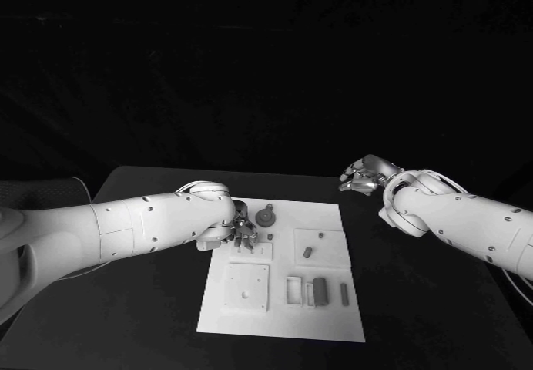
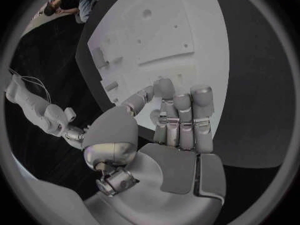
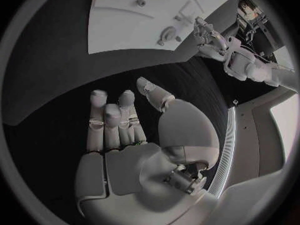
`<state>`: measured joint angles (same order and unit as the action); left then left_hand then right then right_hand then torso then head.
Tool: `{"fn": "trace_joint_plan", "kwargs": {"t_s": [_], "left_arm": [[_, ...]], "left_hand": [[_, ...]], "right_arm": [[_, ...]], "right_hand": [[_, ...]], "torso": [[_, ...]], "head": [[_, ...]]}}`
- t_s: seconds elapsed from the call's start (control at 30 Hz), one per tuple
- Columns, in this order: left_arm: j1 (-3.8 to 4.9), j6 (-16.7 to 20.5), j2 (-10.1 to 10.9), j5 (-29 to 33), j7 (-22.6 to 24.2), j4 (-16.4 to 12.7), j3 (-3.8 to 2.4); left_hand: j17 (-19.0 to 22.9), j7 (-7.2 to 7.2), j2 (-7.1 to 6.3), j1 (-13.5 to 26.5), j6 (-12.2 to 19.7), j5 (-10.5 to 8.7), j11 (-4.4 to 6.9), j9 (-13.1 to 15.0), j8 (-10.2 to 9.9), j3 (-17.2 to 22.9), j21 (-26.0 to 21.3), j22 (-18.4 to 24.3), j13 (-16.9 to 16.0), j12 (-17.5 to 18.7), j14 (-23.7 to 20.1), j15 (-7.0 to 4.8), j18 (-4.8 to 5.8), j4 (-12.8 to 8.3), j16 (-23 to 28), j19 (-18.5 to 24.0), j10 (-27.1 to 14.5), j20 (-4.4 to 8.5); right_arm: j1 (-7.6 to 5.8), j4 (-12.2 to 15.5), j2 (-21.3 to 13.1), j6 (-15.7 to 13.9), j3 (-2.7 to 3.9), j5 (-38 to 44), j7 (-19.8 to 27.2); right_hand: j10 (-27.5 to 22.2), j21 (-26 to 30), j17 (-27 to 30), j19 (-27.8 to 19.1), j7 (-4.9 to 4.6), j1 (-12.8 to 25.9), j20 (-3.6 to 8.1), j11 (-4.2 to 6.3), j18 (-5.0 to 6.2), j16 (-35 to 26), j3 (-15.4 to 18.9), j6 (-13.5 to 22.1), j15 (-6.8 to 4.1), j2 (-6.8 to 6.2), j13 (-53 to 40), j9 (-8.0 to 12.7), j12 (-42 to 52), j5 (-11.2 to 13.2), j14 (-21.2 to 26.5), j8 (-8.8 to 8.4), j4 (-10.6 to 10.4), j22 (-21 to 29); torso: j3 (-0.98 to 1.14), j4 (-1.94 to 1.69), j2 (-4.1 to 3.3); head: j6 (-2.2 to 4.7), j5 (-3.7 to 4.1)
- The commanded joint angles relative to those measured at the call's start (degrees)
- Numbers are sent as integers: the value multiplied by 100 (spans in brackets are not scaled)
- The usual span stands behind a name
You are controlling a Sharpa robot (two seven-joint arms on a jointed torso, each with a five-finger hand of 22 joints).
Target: Assemble the parts on the task board
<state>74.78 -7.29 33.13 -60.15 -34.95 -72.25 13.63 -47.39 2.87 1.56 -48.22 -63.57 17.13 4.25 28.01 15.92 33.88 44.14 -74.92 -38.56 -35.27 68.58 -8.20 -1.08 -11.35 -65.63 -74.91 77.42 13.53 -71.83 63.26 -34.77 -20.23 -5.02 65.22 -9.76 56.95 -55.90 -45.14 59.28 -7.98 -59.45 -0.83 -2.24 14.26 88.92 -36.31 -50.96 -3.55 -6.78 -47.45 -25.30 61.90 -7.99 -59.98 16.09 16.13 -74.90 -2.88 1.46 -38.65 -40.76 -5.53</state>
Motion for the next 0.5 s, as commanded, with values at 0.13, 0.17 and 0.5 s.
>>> {"fn": "trace_joint_plan", "kwargs": {"t_s": [0.13, 0.17, 0.5], "left_arm": [[-17, -8, -25, -36, 87, 10, -2], [-17, -9, -27, -37, 82, 11, -2], [-37, -45, -68, -87, 73, 27, -2]], "left_hand": [[9, -253, 59, -2, -544, -24, 53, 1826, 776, 124, 34, -123, -3, -40, -63, -119, -354, 169, -25, 76, 19, 103], [10, -254, 59, -1, -545, -25, 54, 1827, 776, 125, 35, -124, -3, -41, -62, -119, -354, 168, -26, 76, 20, 103], [17, -259, 57, -1, -555, -33, 59, 1833, 778, 128, 49, -125, -4, -49, -57, -122, -355, 157, -40, 72, 28, 106]], "right_arm": [[-4, 23, -1, 85, 3, 64, 6], [-4, 27, -3, 85, 3, 64, 5], [-4, 30, 0, 90, 3, 64, 4]], "right_hand": [[-28, 19, 3, 12, -80, -35, 19, -13, 74, -12, 9, 14, -9, 10, 2, 5, 19, -34, -20, 22, 18, -10], [-28, 19, 3, 11, -80, -34, 19, -13, 74, -12, 9, 14, -9, 10, 2, 5, 19, -34, -19, 22, 18, -10], [-29, 20, 3, 11, -80, -32, 18, -13, 74, -12, 11, 14, -9, 10, 2, 6, 19, -36, -19, 22, 17, -10]], "torso": [[-5, -5, -1], [-3, -3, -2], [-3, -10, 3]], "head": [[-7, 25], [-12, 25], [-39, 46]]}}
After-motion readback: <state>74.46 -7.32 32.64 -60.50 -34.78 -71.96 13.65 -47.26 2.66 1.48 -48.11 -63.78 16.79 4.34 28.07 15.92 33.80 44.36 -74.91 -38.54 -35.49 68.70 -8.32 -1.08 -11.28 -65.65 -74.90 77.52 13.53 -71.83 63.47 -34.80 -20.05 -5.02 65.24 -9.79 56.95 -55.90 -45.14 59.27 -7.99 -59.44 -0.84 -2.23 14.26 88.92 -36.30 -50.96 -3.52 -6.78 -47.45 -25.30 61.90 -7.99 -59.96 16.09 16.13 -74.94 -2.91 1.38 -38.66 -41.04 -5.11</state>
